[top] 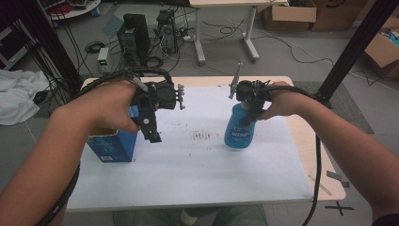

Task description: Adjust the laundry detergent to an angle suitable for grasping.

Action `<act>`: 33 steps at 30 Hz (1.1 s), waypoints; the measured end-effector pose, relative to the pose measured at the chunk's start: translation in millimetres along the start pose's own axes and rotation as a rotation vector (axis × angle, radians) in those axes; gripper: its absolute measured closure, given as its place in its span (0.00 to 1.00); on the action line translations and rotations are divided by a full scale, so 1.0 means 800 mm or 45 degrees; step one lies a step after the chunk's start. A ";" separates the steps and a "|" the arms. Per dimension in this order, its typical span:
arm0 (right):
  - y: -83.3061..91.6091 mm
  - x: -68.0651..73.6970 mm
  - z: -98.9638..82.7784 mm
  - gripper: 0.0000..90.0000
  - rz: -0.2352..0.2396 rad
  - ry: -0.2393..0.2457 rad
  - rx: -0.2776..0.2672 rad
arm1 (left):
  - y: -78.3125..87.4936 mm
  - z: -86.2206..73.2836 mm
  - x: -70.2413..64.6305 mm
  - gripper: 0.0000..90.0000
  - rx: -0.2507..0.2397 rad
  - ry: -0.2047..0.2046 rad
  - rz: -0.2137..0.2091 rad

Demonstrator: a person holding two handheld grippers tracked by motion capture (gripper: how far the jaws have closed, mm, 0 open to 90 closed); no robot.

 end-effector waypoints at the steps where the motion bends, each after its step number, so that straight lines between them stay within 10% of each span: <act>1: 0.001 0.000 0.001 0.42 -0.001 -0.011 -0.001 | 0.000 0.000 0.000 0.00 -0.003 0.001 0.001; 19: -0.005 -0.009 0.025 0.42 -0.146 -0.333 0.060 | -0.002 -0.004 -0.004 0.00 -0.010 0.001 -0.001; 33: -0.033 -0.006 0.031 0.42 -0.144 -0.443 0.116 | -0.003 -0.008 -0.006 0.00 -0.021 0.007 -0.001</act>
Point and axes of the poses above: each handheld gripper's, and its own axes: y roughly backward along the jaws, z roughly out of its top, x roughly to its left, the point moved 10 cm from there along -y, roughly forward along the jaws, and after that the axes turned 8 degrees about -z, right-handed, at the moved point
